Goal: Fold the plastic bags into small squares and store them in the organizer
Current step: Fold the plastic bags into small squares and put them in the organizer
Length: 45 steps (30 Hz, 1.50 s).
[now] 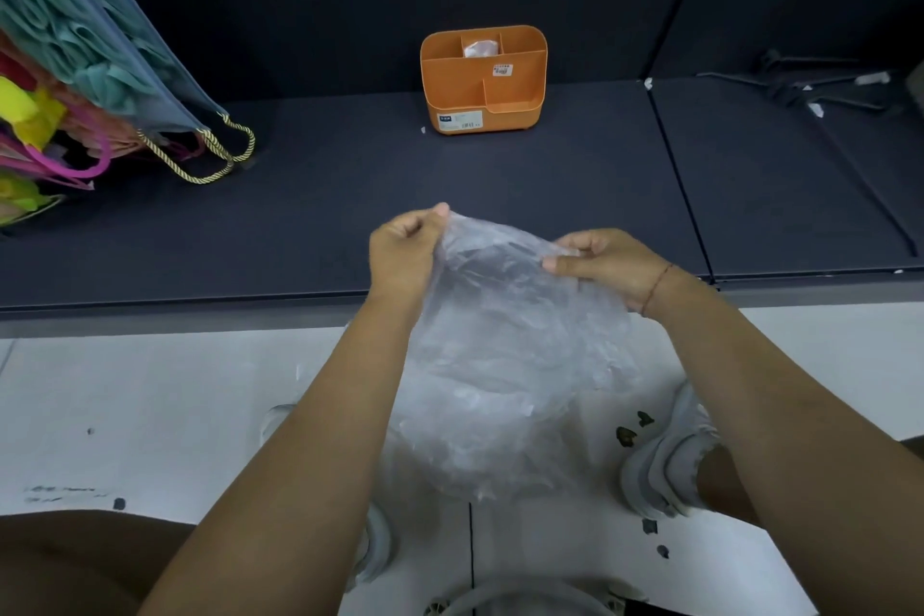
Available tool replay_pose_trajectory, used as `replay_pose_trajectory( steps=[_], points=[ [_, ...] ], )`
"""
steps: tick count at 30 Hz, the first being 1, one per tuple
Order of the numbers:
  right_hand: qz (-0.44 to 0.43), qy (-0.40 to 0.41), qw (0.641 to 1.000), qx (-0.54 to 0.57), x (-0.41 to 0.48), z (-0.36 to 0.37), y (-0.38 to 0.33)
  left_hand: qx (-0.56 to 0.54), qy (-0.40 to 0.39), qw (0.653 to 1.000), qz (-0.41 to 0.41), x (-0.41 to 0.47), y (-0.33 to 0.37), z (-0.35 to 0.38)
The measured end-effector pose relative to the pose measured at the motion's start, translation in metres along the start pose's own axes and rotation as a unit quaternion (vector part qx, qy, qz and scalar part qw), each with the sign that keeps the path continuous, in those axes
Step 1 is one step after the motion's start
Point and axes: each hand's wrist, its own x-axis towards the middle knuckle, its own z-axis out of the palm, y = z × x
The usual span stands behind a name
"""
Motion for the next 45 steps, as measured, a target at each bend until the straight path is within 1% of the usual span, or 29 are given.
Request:
replay_pose_trajectory(
  steps=[2,4,6,8,10,13,15,17,19,21,23,27,29,32,34,36,37,38,40,41,42,43,45],
  points=[
    [0.025,0.029,0.999,0.025,-0.001,-0.01,0.006,0.0,0.039,0.999,0.006,0.006,-0.004,-0.009],
    [0.028,0.081,0.994,0.072,-0.002,-0.02,0.013,0.005,0.067,0.998,-0.003,0.013,-0.009,-0.018],
    [0.024,0.135,0.985,0.108,-0.003,-0.028,0.021,0.026,0.087,0.996,-0.021,0.018,-0.015,-0.024],
    [0.038,0.16,0.972,0.169,-0.003,-0.029,0.026,0.031,0.093,0.994,-0.036,0.021,-0.024,-0.028],
    [0.051,0.148,0.963,0.218,-0.004,-0.027,0.028,0.028,0.097,0.993,-0.056,0.021,-0.031,-0.029],
    [0.064,0.074,0.945,0.311,-0.006,-0.02,0.03,0.001,0.105,0.991,-0.086,0.018,-0.036,-0.029],
    [0.056,0.051,0.928,0.366,-0.005,-0.018,0.036,-0.008,0.113,0.989,-0.097,0.016,-0.038,-0.029],
    [0.038,0.036,0.916,0.397,-0.006,-0.017,0.042,-0.022,0.126,0.986,-0.106,0.013,-0.038,-0.029],
    [0.03,0.033,0.916,0.399,-0.009,-0.016,0.043,-0.029,0.138,0.984,-0.113,0.012,-0.037,-0.03],
    [0.03,0.052,0.919,0.39,-0.011,-0.016,0.041,-0.032,0.152,0.981,-0.118,0.013,-0.038,-0.031],
    [0.031,0.093,0.92,0.38,-0.01,-0.016,0.042,-0.032,0.164,0.979,-0.118,0.015,-0.04,-0.032],
    [0.041,0.238,0.908,0.341,-0.003,-0.019,0.044,0.024,0.159,0.98,-0.116,0.014,-0.044,-0.036],
    [0.027,0.262,0.915,0.306,-0.002,-0.022,0.041,0.037,0.151,0.981,-0.116,0.015,-0.046,-0.037],
    [0.018,0.26,0.933,0.247,-0.002,-0.027,0.038,0.054,0.147,0.981,-0.111,0.016,-0.047,-0.041],
    [0.001,0.297,0.928,0.226,-0.002,-0.033,0.034,0.047,0.144,0.983,-0.106,0.016,-0.047,-0.044],
    [-0.016,0.336,0.914,0.228,-0.001,-0.038,0.031,0.038,0.132,0.986,-0.099,0.014,-0.045,-0.045],
    [0.006,0.334,0.91,0.245,0.002,-0.04,0.031,0.036,0.126,0.987,-0.094,0.014,-0.043,-0.045],
    [0.052,0.313,0.912,0.259,0.003,-0.038,0.03,0.037,0.122,0.988,-0.091,0.013,-0.042,-0.044],
    [0.204,0.24,0.921,0.229,0.008,-0.031,0.037,0.039,0.121,0.988,-0.086,0.012,-0.042,-0.043],
    [0.263,0.202,0.919,0.212,0.008,-0.026,0.041,0.042,0.124,0.988,-0.086,0.013,-0.044,-0.042],
    [0.302,0.172,0.914,0.21,0.008,-0.019,0.044,0.047,0.125,0.987,-0.086,0.014,-0.045,-0.042],
    [0.323,0.158,0.906,0.222,0.01,-0.013,0.048,0.052,0.125,0.987,-0.087,0.014,-0.047,-0.043],
    [0.319,0.156,0.892,0.28,0.013,-0.001,0.057,0.064,0.122,0.987,-0.085,0.015,-0.052,-0.045]
  ],
)
